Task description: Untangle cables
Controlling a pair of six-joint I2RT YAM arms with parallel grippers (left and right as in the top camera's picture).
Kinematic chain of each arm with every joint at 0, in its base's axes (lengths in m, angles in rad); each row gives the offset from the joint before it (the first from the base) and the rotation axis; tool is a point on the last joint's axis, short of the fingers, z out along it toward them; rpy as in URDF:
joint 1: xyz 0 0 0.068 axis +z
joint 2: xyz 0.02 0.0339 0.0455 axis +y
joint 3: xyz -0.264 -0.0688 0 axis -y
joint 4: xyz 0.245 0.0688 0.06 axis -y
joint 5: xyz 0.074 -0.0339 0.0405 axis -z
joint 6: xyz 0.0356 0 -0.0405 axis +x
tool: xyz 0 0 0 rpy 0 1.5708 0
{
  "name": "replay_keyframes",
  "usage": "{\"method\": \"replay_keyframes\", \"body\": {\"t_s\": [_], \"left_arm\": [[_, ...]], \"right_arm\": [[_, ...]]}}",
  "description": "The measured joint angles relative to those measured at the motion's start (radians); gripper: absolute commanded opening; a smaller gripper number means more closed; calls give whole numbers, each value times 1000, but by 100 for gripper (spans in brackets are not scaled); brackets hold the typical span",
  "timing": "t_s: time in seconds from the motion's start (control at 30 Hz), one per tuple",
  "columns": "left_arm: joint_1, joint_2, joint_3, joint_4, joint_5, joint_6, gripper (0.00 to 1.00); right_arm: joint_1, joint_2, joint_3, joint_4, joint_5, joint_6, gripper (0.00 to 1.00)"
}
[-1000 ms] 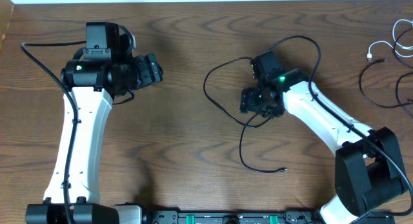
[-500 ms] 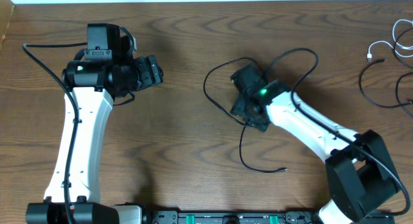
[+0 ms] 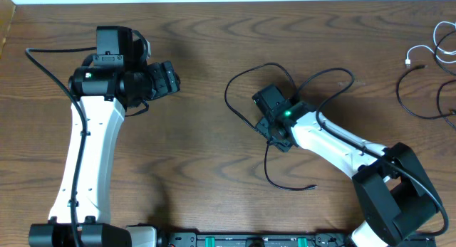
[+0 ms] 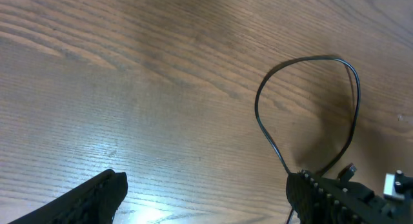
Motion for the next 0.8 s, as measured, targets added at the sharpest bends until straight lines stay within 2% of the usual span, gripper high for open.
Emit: {"method": "replay_keyframes", "body": {"t_s": [0.4,0.5,0.53,0.73,0.8], "left_arm": [[0,0,0,0,0,0,85],[0,0,0,-1,0,0,85],[0,0,0,-2,0,0,85],[0,0,0,-5,0,0,85],[0,0,0,-5,0,0,85]], "right_arm": [[0,-1,-69,102,19,36,59],[0,-1,-70,103,19,38,55],[0,-1,-70,103,19,39,52],[1,-1,-80,98,14,44,9],[1,-1,-82,92,14,50,2]]}}
